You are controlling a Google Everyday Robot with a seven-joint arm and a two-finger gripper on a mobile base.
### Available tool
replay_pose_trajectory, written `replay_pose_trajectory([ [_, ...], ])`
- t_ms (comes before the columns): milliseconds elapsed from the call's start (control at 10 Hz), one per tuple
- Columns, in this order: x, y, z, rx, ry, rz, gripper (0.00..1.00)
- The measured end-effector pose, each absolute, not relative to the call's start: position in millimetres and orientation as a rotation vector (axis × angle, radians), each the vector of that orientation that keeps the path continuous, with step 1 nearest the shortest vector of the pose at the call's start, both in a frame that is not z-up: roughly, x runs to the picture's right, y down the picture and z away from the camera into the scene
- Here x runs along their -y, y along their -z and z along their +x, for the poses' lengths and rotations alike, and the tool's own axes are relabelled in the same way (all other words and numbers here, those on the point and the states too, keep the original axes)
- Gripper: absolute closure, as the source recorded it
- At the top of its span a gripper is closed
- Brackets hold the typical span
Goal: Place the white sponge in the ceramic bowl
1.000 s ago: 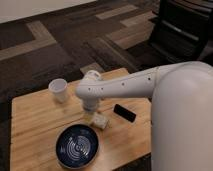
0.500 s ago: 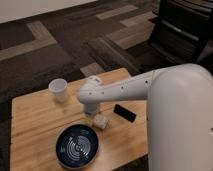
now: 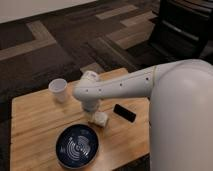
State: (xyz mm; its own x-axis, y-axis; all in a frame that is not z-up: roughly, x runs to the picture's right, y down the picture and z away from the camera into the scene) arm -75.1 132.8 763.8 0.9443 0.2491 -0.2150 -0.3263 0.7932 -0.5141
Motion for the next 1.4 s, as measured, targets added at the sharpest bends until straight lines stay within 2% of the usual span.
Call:
replay_pose_trajectory([
  [400,-102,-709,-135,-0.015,-0.078,-0.513,1.0],
  [700,-114,-660,-182,0.149,0.076,-0.493,1.0],
  [1200,-115,-657,-189,0.155,0.089,-0.48,1.0],
  [1400,-128,-641,-211,0.169,0.123,-0.459,1.0],
])
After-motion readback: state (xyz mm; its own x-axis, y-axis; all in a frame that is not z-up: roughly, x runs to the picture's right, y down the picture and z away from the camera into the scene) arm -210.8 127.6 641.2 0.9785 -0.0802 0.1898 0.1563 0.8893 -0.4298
